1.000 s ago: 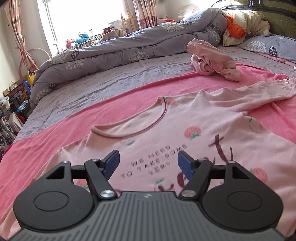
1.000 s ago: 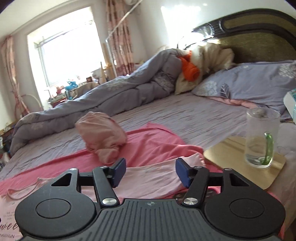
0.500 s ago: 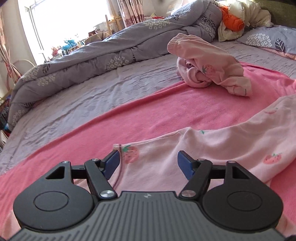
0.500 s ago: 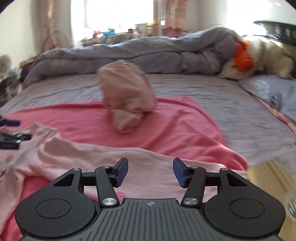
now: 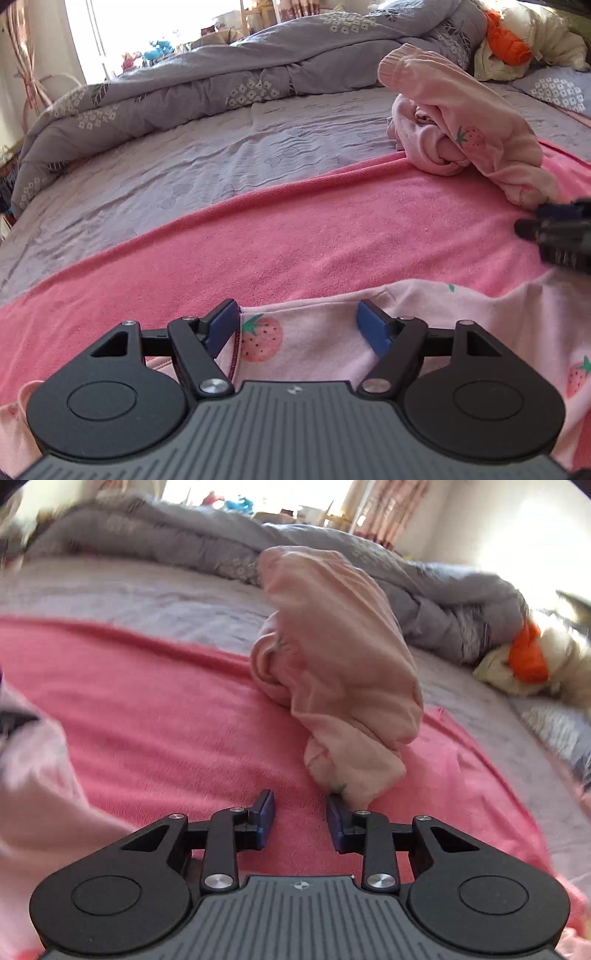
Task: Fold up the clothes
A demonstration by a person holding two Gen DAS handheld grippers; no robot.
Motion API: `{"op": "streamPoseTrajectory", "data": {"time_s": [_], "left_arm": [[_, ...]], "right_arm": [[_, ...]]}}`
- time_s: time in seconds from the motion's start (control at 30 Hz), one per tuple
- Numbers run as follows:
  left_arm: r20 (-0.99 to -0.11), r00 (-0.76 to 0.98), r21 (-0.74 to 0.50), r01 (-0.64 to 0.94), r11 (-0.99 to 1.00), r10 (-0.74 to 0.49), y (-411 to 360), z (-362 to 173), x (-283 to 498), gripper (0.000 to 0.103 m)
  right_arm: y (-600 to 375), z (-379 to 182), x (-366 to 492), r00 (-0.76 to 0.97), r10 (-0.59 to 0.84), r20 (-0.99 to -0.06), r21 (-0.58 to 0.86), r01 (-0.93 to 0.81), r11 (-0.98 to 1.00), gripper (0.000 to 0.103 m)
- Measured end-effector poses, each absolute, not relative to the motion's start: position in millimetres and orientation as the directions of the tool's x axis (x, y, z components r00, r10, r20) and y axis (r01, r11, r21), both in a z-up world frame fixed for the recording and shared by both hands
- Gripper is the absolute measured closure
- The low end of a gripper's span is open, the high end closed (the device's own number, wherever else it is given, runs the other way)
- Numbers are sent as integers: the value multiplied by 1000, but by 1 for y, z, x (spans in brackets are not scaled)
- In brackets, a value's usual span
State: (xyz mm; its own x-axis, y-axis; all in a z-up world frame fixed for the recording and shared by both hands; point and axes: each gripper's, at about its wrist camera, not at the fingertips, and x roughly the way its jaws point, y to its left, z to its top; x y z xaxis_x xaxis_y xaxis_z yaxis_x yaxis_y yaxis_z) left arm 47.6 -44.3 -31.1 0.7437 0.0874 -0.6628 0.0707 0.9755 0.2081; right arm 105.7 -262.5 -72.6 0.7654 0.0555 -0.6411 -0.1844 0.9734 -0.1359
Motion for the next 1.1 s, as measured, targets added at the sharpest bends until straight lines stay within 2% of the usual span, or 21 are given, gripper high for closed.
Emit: {"op": "streamPoseTrajectory", "data": {"time_s": [0.07,0.1,0.13,0.17,0.23,0.4,0.5,0.63,0.8,0.93,1.1], "left_arm": [[-635,766,252,82,964,101,-48,-33,39,28],[-622,776,266,82,961,106,-50,-35,37,28],[-623,774,270,84,959,108,-51,-38,39,29],[-621,777,269,84,959,106,-51,-40,40,29],[-622,777,258,83,962,100,-50,-42,42,28],[-618,780,255,78,964,100,-49,-42,42,26],[-612,784,265,76,961,107,-51,-43,41,26],[-604,788,279,74,957,115,-52,-44,40,26],[-605,789,270,73,960,110,-51,-44,40,26],[-602,790,274,72,959,112,-52,-45,40,26],[-605,789,264,72,962,107,-51,-44,40,26]], "right_arm": [[-290,-57,104,751,119,-649,11,-147,989,71],[-299,-52,97,753,146,-642,37,-159,987,71],[-306,-46,87,756,171,-632,49,-181,982,65],[-320,-42,80,762,155,-628,47,-162,986,53],[-352,-33,68,774,99,-625,36,-98,995,41],[-433,-11,36,788,-43,-614,11,64,998,42],[-482,-1,19,782,-110,-613,23,157,987,50],[-528,-10,13,744,-84,-662,120,216,969,52],[-534,-36,22,689,-58,-723,118,206,971,53],[-529,-37,20,708,-30,-706,153,193,969,60],[-523,-26,15,714,24,-700,195,158,968,60]]}}
